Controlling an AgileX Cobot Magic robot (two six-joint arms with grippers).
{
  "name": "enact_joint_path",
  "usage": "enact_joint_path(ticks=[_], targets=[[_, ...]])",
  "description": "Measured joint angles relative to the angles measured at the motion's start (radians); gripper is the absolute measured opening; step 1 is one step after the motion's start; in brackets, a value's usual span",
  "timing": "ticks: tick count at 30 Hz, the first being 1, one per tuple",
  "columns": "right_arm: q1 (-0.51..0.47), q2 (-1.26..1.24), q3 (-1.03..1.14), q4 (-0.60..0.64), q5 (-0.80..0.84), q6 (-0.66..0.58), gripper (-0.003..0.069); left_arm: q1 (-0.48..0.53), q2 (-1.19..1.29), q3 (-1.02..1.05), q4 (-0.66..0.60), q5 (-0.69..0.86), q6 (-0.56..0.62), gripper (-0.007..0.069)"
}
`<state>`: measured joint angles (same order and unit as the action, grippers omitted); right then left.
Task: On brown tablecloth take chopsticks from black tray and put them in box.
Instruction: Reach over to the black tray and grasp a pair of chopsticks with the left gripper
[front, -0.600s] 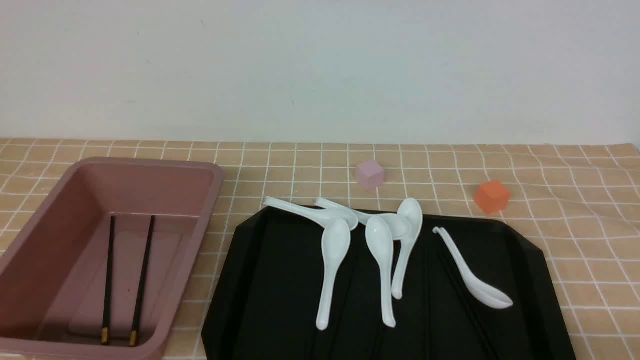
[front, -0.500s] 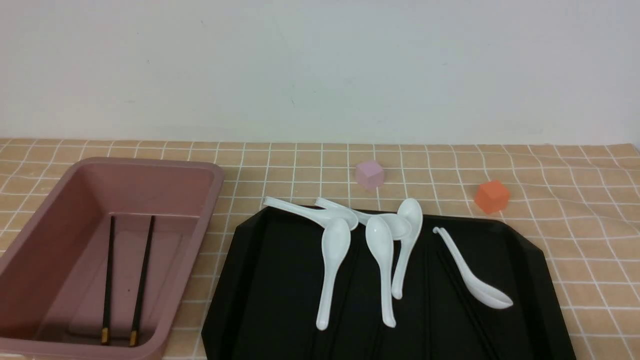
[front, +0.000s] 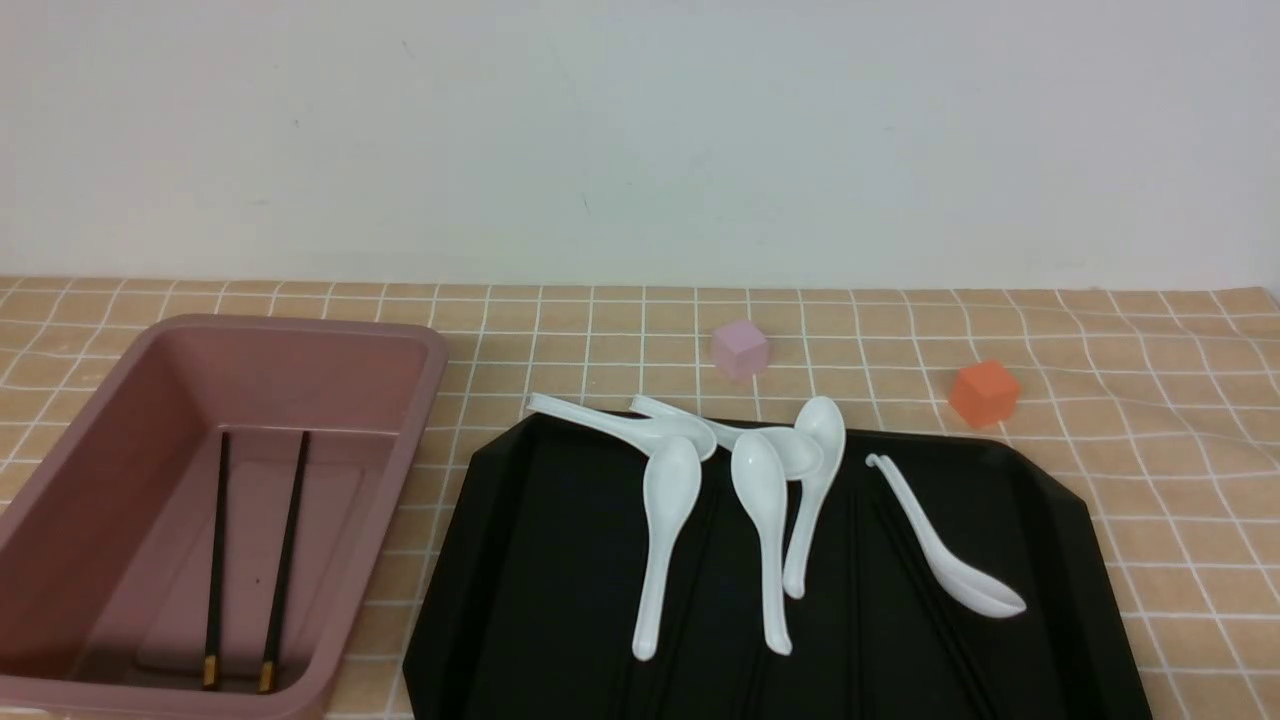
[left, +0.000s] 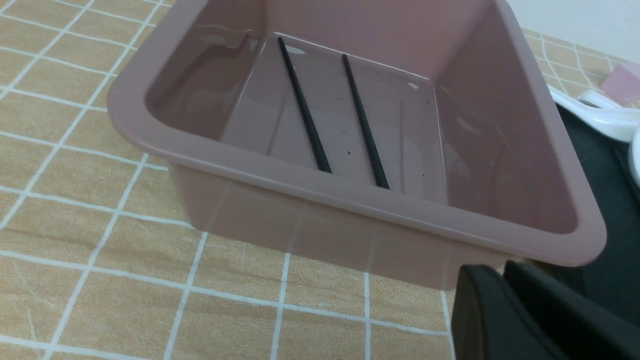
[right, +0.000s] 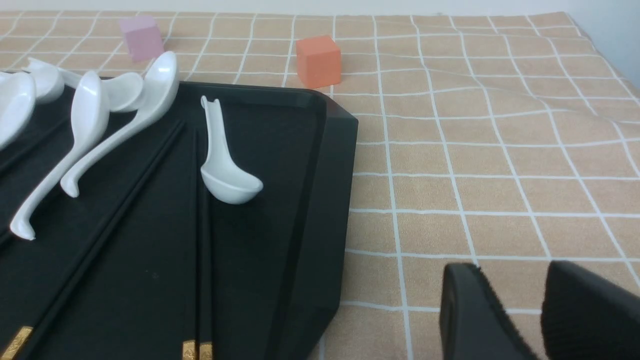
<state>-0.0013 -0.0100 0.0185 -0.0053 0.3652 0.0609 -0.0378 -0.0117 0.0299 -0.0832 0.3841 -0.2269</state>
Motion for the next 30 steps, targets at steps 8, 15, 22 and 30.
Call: enact_joint_path(ticks=[8, 15, 22, 30], targets=[[0.000, 0.000, 0.000, 0.000, 0.000, 0.000, 0.0240, 0.000, 0.000, 0.000, 0.000, 0.000, 0.000, 0.0076], [0.000, 0.000, 0.000, 0.000, 0.000, 0.000, 0.0240, 0.000, 0.000, 0.000, 0.000, 0.000, 0.000, 0.0087], [0.000, 0.000, 0.000, 0.000, 0.000, 0.000, 0.0240, 0.000, 0.000, 0.000, 0.000, 0.000, 0.000, 0.0095], [0.000, 0.000, 0.000, 0.000, 0.000, 0.000, 0.0240, 0.000, 0.000, 0.000, -0.158, 0.000, -0.114, 0.0103]])
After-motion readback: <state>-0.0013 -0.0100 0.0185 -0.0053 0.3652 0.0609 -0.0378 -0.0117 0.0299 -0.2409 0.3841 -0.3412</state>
